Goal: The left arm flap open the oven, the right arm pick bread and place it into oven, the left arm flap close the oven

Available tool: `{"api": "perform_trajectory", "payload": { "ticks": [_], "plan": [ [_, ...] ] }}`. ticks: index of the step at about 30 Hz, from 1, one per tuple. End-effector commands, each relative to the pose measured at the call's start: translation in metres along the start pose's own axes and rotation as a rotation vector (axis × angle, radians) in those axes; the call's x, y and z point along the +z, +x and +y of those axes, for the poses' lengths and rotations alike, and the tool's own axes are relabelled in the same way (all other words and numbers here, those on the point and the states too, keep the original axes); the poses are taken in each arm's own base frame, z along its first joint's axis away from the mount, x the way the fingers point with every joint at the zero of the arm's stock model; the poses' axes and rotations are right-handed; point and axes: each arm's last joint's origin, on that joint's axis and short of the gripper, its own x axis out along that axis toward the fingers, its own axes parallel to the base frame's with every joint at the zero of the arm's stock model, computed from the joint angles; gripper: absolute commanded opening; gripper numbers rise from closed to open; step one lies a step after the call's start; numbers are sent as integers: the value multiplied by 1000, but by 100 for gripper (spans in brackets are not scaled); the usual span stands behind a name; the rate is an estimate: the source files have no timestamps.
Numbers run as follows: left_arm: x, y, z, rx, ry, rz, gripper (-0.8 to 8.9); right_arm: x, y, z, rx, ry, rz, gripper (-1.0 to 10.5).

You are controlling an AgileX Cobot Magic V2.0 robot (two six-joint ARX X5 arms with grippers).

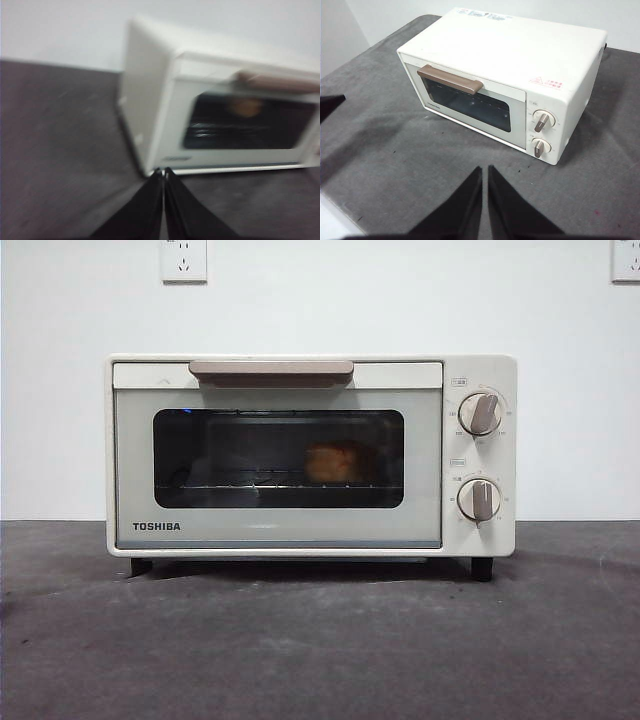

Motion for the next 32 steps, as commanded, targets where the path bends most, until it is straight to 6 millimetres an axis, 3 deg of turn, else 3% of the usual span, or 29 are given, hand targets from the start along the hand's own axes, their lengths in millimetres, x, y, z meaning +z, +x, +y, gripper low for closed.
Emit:
{"api": "perform_trajectory", "payload": {
  "ticks": [1, 14, 18, 32],
  "plan": [
    [-5, 0, 2, 47, 19, -39, 10, 5, -3, 1, 10, -2, -24, 16],
    [-30, 5, 15, 248, 67, 45, 10, 5, -3, 1, 11, -2, -24, 16],
    [-31, 4, 17, 318, 69, 46, 10, 5, -3, 1, 10, -2, -24, 16],
    [-31, 4, 17, 321, 68, 45, 10, 5, -3, 1, 11, -2, -24, 16]
  ]
}}
